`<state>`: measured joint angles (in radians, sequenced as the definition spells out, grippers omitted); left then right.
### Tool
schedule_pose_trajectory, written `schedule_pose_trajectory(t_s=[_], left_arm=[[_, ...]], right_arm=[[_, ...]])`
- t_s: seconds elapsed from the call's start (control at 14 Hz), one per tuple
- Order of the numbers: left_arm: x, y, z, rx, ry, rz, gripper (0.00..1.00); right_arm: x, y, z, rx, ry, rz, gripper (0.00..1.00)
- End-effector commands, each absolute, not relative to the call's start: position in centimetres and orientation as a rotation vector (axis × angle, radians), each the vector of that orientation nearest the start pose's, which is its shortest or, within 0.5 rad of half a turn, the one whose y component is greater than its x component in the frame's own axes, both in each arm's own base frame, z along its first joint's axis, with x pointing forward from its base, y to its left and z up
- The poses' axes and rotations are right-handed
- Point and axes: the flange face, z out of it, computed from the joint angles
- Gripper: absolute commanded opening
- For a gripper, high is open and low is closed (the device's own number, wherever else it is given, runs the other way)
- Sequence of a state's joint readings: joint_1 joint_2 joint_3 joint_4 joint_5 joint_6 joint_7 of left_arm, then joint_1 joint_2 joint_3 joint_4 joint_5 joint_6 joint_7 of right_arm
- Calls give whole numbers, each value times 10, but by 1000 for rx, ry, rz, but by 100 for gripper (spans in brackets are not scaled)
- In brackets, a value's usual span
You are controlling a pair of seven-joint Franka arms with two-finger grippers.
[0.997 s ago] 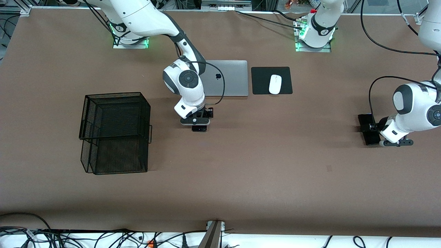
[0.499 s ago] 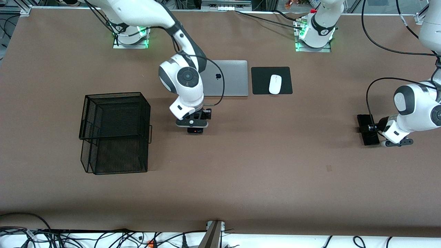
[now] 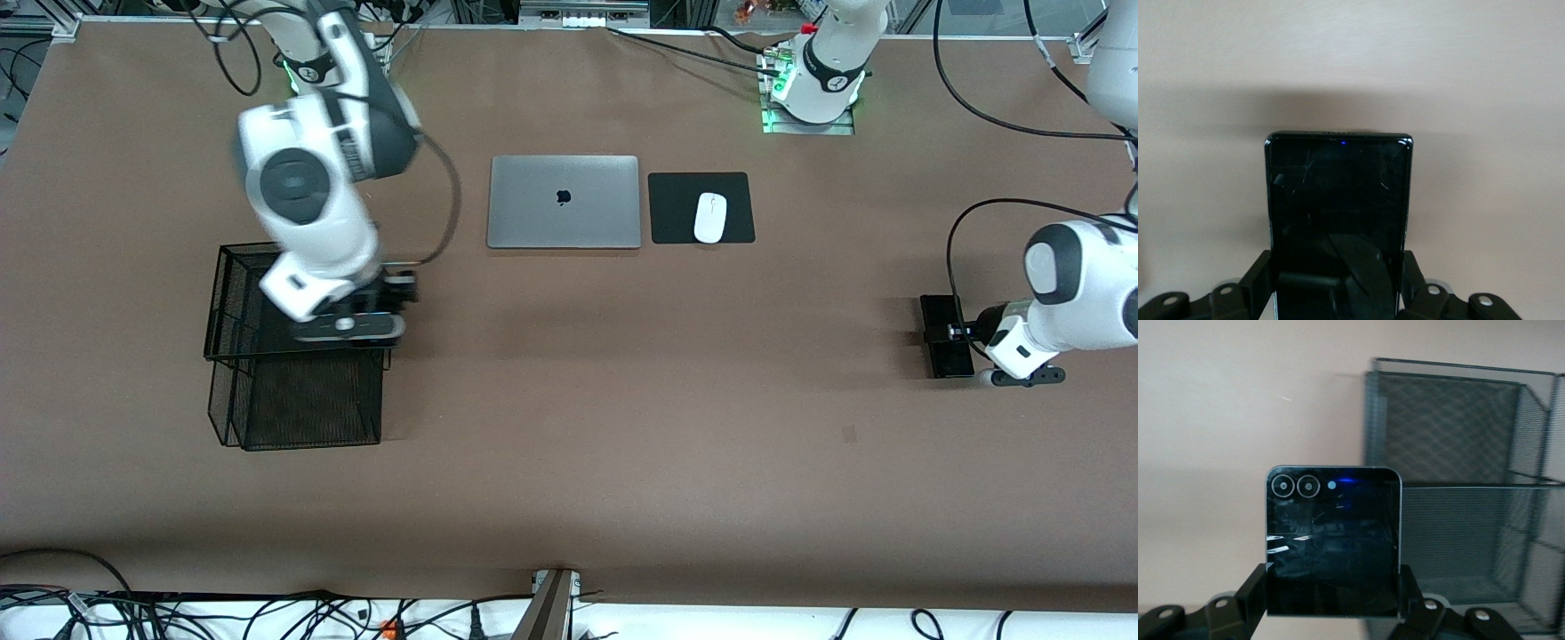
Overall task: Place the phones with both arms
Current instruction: 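Lower the flip phone into the basket while the left gripper carries the black phone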
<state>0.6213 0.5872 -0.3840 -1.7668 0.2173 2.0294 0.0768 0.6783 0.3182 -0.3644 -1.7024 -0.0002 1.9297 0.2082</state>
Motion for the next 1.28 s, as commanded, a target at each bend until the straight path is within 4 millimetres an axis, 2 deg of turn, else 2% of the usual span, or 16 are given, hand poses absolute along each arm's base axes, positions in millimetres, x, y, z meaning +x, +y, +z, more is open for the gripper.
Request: schedule_pose_trajectory(t_s=[0.0,0.21,0.28,0.36,0.43,0.57,0.64,0.71,0.78,0.85,0.93,1.07,1.21], left_arm=[[633,138,307,-3159,-80,513,9],[654,54,359,-3106,3,593,9],[659,18,372,-3091,68,588,10],[660,-17,376,-3079,119,579,15],[658,-55,378,-3081,169,575,15],[645,-146,379,-3125,301,594,16],[634,-199,376,-3130,389,586,16],[627,-240,371,-3131,437,544,16],[618,-279,364,-3140,422,499,16],[614,-307,353,-3168,362,453,16],[609,-338,348,-3221,303,388,16],[600,-389,331,-3305,246,255,16],[584,-435,301,-3393,125,250,21]], right_arm=[[582,127,410,-3188,-306,119,20],[569,38,370,-3166,-331,63,20],[565,17,361,-3146,-325,72,20],[562,4,353,-3118,-325,85,20],[563,-8,345,-3103,-318,100,21],[565,-13,332,-3103,-278,131,21],[565,-12,329,-3094,-261,136,22],[565,-11,323,-3089,-238,152,31],[566,-10,322,-3086,-210,159,56],[567,-11,323,-3085,-175,159,80],[567,-11,321,-3091,-142,166,100],[575,-9,331,-3093,-139,143,100],[586,-5,356,-3083,-151,144,100]])
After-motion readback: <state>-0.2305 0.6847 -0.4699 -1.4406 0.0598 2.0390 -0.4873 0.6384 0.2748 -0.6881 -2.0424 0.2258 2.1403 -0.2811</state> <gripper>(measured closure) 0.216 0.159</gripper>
